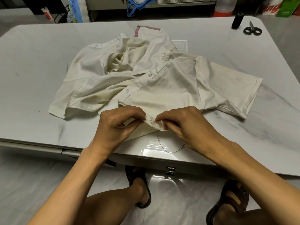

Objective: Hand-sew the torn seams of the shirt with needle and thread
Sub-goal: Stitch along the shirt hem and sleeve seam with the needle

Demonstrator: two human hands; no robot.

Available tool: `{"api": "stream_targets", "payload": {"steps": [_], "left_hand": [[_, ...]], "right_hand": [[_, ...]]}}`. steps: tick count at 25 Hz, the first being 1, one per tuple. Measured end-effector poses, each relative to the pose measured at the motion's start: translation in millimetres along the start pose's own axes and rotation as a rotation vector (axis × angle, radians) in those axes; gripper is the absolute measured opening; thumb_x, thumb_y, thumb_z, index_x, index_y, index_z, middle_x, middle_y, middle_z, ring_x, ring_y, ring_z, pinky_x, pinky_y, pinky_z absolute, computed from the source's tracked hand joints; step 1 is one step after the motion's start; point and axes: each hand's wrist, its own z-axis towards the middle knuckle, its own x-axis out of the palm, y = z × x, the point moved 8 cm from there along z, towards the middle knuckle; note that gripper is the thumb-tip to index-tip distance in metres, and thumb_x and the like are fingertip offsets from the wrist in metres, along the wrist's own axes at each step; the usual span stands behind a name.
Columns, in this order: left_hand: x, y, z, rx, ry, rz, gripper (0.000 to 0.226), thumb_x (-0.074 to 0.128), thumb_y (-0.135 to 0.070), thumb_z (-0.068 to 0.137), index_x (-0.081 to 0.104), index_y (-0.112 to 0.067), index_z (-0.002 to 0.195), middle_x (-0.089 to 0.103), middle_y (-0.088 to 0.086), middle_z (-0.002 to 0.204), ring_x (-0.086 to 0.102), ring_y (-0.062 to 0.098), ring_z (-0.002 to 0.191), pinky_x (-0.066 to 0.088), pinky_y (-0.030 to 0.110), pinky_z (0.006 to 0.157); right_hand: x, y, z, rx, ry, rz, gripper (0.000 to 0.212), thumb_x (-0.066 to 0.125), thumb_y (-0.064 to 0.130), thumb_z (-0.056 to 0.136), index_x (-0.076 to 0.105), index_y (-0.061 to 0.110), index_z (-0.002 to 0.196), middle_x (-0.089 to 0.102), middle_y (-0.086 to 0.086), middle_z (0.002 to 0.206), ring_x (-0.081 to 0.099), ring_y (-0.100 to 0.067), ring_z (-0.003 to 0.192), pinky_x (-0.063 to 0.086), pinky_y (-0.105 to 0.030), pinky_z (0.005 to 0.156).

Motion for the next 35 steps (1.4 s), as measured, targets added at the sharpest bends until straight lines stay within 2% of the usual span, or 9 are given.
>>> {"api": "stream_targets", "payload": {"steps": [5,9,15,19,22,25,30,35], "left_hand": [[-1,1,0,-0.001,-0.004,-0.007,0.005,0.079,-0.005,0.082,0.076,-0.002,0.083,0.075,0.003,0.088,0.072,0.011,0.086,0.051,0.016,0.079],[-1,0,0,0.007,-0.003,-0.011,0.004,0.078,-0.005,0.081,0.076,-0.001,0.082,0.075,0.003,0.088,0.071,0.009,0.087,0.054,0.018,0.08],[-1,0,0,0.009,-0.006,-0.019,0.004,0.078,-0.004,0.081,0.076,-0.001,0.083,0.075,0.004,0.088,0.071,0.009,0.088,0.054,0.018,0.081],[-1,0,0,0.008,-0.002,-0.02,0.004,0.079,-0.004,0.081,0.076,-0.001,0.083,0.075,0.004,0.088,0.071,0.008,0.088,0.054,0.018,0.081],[-1,0,1,0.008,0.002,-0.026,0.004,0.079,-0.003,0.081,0.076,-0.001,0.084,0.075,0.004,0.088,0.071,0.008,0.088,0.054,0.018,0.082],[-1,0,1,0.008,0.006,-0.025,0.005,0.078,-0.003,0.081,0.076,-0.001,0.084,0.075,0.004,0.088,0.071,0.008,0.088,0.053,0.018,0.082],[-1,1,1,0.005,0.005,-0.024,0.007,0.077,-0.008,0.082,0.077,-0.001,0.085,0.076,0.003,0.088,0.072,0.009,0.086,0.056,0.022,0.079],[-1,0,2,0.026,0.031,-0.01,0.011,0.077,-0.009,0.081,0.078,-0.001,0.088,0.077,0.003,0.09,0.072,0.009,0.086,0.057,0.023,0.079]], "right_hand": [[-1,0,-1,-0.007,-0.004,-0.007,0.023,0.064,0.004,0.088,0.074,0.017,0.104,0.073,0.008,0.082,0.062,-0.009,0.085,0.037,-0.011,0.065],[0,0,0,0.002,-0.001,0.002,0.024,0.064,0.004,0.088,0.074,0.018,0.105,0.074,0.009,0.085,0.06,-0.007,0.092,0.036,-0.004,0.068],[0,-1,0,-0.001,-0.006,0.003,0.025,0.064,0.003,0.088,0.075,0.017,0.105,0.075,0.007,0.088,0.06,-0.007,0.095,0.036,-0.003,0.068],[0,-1,1,-0.012,-0.011,-0.005,0.025,0.064,0.005,0.088,0.075,0.018,0.105,0.076,0.005,0.091,0.064,-0.01,0.09,0.038,-0.007,0.067],[-1,2,0,-0.025,-0.023,-0.015,0.024,0.065,0.005,0.087,0.075,0.018,0.104,0.076,0.005,0.09,0.067,-0.011,0.085,0.043,-0.017,0.068],[-1,3,1,-0.038,-0.034,-0.022,0.023,0.066,0.005,0.087,0.075,0.018,0.104,0.076,0.004,0.089,0.068,-0.012,0.082,0.046,-0.021,0.068],[-1,6,3,-0.068,-0.044,-0.046,0.024,0.063,0.006,0.085,0.075,0.016,0.103,0.075,-0.002,0.086,0.07,-0.021,0.08,0.053,-0.033,0.067],[1,10,4,-0.112,-0.033,-0.132,0.032,0.061,-0.003,0.077,0.073,0.017,0.099,0.068,0.0,0.076,0.065,-0.024,0.069,0.051,-0.034,0.057]]}}
